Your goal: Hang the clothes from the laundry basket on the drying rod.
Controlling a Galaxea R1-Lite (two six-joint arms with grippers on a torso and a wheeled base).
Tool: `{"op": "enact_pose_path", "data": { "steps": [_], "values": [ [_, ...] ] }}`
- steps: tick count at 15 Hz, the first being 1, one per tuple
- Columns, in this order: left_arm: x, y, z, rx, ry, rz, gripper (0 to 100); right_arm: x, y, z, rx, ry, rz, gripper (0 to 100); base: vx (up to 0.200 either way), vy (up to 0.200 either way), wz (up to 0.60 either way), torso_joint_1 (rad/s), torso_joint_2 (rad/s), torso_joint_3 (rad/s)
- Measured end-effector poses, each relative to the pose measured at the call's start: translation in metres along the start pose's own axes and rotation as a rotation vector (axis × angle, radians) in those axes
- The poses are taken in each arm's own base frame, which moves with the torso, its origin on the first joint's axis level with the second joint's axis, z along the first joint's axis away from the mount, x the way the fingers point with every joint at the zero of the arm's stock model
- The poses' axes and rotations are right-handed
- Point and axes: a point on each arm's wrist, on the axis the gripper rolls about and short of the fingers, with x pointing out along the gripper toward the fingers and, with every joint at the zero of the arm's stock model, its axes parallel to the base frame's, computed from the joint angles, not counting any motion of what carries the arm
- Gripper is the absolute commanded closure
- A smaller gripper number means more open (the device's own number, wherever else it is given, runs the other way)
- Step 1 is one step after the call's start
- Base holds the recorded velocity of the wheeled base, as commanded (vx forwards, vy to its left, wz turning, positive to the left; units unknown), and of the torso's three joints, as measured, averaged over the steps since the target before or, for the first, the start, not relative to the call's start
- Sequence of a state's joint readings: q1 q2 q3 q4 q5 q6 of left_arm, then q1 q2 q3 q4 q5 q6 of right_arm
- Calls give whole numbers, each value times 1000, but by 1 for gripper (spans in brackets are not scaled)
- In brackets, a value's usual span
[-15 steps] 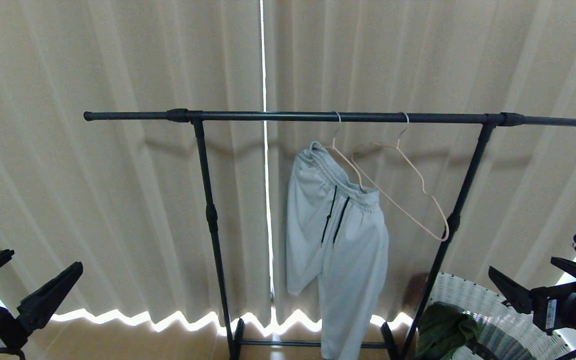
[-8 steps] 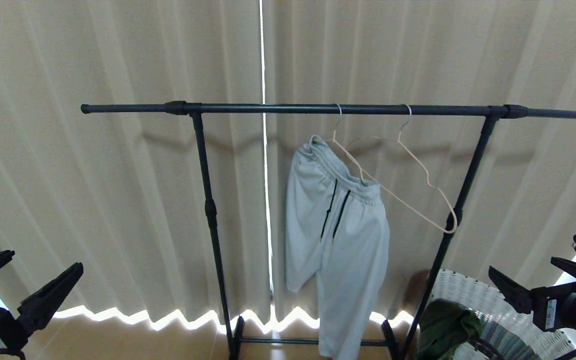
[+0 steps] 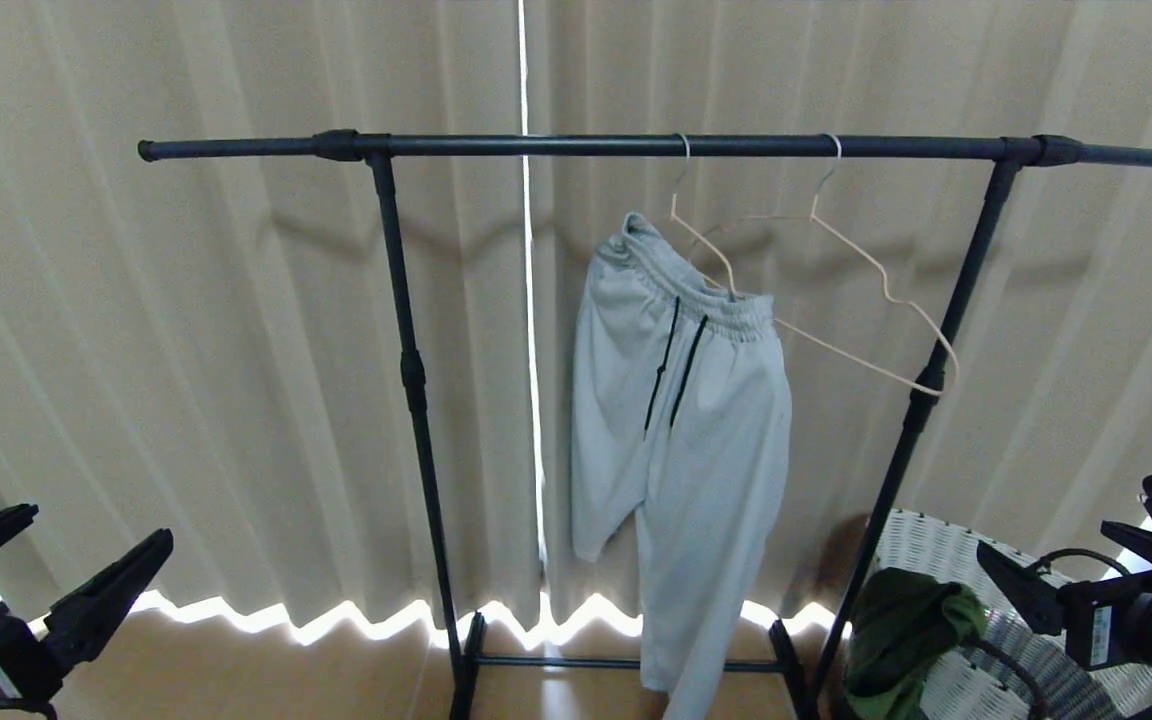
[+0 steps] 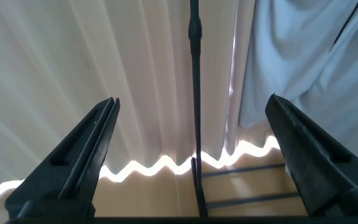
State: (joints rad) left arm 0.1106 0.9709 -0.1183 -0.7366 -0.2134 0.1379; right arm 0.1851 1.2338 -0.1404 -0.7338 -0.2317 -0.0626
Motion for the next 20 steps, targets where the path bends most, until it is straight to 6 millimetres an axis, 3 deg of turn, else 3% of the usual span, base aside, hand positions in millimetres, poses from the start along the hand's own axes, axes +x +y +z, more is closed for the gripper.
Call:
{"op": "enact_pose_path", "data": {
  "steps": [5,15,20],
  "values": [
    [0,0,0,0,-1,0,0,-1,0,-3,-19,8,-1,0,0,0,0,-150,374,230],
    [-11,-1,6,5,-67,14,0,-5,-3,-8,-45,16,-17,0,0,0,0,-8,16,10],
    [-13,-2,4,10,-64,15,0,-5,-5,-9,-45,21,-33,0,0,0,0,-80,243,152]
  ]
}}
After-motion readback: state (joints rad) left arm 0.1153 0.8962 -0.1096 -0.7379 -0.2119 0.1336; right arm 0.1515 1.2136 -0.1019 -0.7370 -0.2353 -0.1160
